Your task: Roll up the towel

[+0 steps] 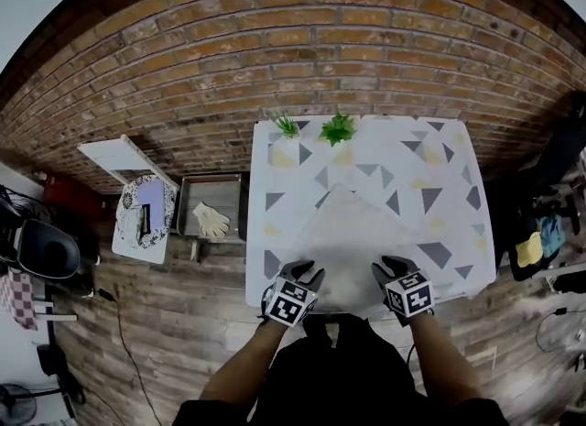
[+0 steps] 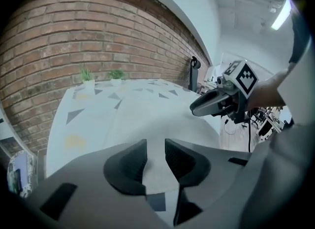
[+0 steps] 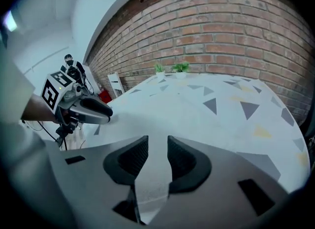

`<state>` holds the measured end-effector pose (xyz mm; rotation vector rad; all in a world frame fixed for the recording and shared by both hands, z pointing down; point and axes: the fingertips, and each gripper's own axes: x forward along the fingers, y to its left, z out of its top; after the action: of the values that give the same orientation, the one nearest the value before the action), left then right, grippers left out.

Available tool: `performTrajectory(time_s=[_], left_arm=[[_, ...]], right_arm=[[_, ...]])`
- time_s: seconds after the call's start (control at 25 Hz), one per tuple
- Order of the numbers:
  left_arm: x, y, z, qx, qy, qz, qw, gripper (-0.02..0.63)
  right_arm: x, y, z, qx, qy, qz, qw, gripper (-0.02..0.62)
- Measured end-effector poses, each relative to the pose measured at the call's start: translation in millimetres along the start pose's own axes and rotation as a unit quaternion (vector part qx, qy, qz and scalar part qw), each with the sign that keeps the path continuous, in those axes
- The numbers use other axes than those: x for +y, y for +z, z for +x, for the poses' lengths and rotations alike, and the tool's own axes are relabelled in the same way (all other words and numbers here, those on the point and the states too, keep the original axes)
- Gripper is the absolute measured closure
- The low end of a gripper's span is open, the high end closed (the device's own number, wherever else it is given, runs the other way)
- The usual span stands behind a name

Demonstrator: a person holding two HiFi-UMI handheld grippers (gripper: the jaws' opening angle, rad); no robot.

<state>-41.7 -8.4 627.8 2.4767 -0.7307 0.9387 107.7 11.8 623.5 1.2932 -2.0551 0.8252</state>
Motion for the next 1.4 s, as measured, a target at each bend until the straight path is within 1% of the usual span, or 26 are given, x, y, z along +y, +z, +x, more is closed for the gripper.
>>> performTrajectory(time_s=[0.2, 0.32, 0.68, 1.04, 1.16, 1.28, 1.4], left_arm=[[7.6, -15.0, 11.6, 0.044, 0.009, -0.012, 0.9989, 0.480], [14.7, -17.1, 20.0, 0.057, 0.018, -0.008, 0.9982, 0.480], [43.5, 7.7, 38.6, 0.059, 0.035, 0.008, 0.9976, 0.491], [70.9, 29.8, 51.2, 0.048, 0.045, 0.025, 0.9975, 0.491], [79.1, 36.8, 55.1, 0.042, 0.044, 0.031, 0.9977, 0.491], [83.9, 40.8, 56.0, 0.039, 0.045, 0.032, 0.9977, 0.491], [76.7, 47.1, 50.5, 0.025, 0.040, 0.037, 0.9982, 0.491]], right_arm=[[-9.3, -9.2, 16.4, 0.033, 0.010, 0.009, 0.999, 0.468], [-14.3, -10.7, 23.8, 0.047, 0.011, 0.011, 0.999, 0.459], [-36.5, 17.8, 45.2, 0.036, 0.002, -0.005, 0.999, 0.472], [-56.9, 46.6, 69.3, 0.026, -0.007, -0.026, 0.999, 0.471], [-53.4, 51.2, 71.1, 0.027, 0.003, -0.026, 0.999, 0.454], [-38.2, 52.1, 62.8, 0.022, 0.027, -0.020, 0.999, 0.431], [-21.2, 40.9, 44.7, 0.016, 0.040, -0.035, 0.998, 0.423]])
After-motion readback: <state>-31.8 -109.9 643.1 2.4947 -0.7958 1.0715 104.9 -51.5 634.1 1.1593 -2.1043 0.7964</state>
